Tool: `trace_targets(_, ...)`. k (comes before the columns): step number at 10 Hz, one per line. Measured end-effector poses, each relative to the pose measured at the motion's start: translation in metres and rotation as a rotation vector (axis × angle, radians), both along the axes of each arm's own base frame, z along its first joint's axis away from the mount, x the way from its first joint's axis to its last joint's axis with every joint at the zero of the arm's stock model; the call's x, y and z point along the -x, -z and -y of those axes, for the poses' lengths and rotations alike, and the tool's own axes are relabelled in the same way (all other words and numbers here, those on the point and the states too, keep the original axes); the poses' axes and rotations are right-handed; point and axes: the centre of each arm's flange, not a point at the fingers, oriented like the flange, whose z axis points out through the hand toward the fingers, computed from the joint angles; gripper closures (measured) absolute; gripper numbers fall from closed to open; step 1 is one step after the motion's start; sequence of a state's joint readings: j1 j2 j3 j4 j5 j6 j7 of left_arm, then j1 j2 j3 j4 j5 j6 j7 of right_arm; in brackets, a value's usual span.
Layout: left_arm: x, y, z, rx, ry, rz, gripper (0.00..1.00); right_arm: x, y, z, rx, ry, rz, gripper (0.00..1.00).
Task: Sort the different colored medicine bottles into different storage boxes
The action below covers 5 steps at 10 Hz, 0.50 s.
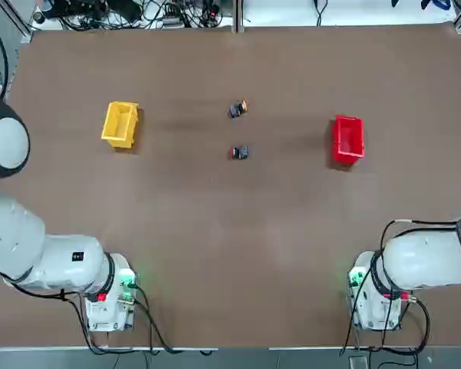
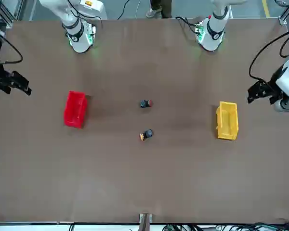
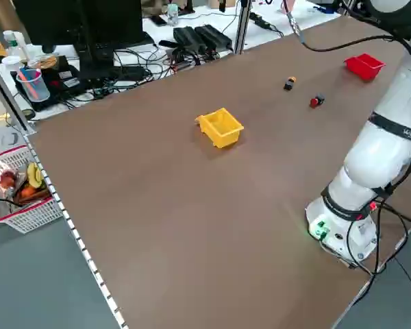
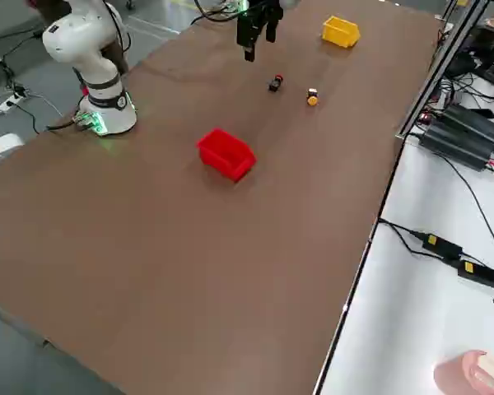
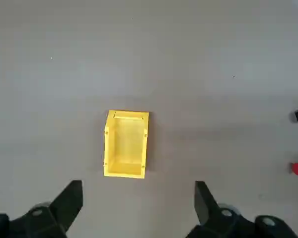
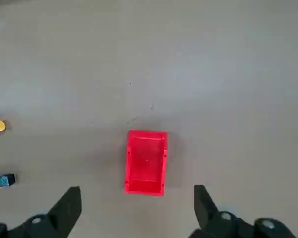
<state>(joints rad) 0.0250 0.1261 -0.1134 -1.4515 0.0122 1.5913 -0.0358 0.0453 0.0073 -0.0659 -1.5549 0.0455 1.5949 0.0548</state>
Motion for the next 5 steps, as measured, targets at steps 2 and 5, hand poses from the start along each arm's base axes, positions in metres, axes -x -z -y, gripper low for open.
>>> trace_targets(2,0.0,0.0,0.004,0.006,0.019,0.0,0.01,0.0,0.0,0.0,0.0,0.0,0.0,0.0)
trace_targets(5,-0.003,0.018,0.073,0.04,0.121,-0.02,0.01,0.0,0.0,0.0,0.0,0.0,-0.001,0.0)
